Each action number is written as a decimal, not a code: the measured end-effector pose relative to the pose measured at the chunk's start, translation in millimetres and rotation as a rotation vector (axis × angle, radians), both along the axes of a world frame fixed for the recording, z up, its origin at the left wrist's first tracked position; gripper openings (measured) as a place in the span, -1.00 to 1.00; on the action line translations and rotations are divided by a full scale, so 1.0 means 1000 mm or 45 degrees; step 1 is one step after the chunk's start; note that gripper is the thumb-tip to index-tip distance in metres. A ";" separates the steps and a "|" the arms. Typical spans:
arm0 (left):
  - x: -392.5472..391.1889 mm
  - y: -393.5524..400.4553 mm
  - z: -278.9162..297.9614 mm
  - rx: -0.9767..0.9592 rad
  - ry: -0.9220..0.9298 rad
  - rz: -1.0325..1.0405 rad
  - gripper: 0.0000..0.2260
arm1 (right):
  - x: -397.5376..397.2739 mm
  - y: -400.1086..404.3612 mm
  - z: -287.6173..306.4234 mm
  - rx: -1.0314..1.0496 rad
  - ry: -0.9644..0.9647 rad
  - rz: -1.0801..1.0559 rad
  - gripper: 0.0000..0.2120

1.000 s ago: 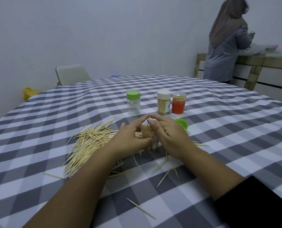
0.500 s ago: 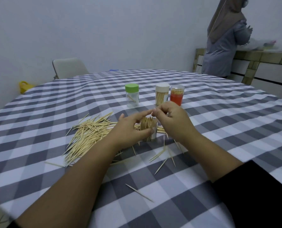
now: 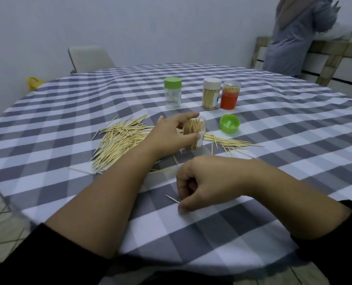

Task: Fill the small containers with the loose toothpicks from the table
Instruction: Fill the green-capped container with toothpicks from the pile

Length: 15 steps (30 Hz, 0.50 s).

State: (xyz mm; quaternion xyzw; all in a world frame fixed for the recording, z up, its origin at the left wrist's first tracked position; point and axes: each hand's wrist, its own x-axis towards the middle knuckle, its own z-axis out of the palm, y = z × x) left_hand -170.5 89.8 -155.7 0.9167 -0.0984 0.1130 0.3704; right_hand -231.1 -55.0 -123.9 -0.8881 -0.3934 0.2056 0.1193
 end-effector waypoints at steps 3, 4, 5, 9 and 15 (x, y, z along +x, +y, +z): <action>0.002 0.000 -0.002 -0.013 0.010 -0.005 -0.53 | -0.003 0.000 -0.002 0.019 -0.018 0.009 -0.92; 0.003 0.001 -0.003 -0.016 0.014 -0.003 -0.53 | -0.002 -0.001 -0.002 0.025 -0.023 0.006 -0.95; 0.004 0.001 -0.004 -0.018 0.013 -0.001 -0.53 | -0.002 -0.002 -0.002 0.023 -0.023 0.003 -0.96; 0.009 0.003 -0.006 -0.014 0.012 0.005 -0.52 | -0.002 -0.015 0.000 -0.021 -0.078 0.008 -0.98; 0.011 0.004 -0.007 -0.016 0.022 0.007 -0.52 | 0.015 -0.048 -0.003 -0.074 -0.214 -0.078 -0.96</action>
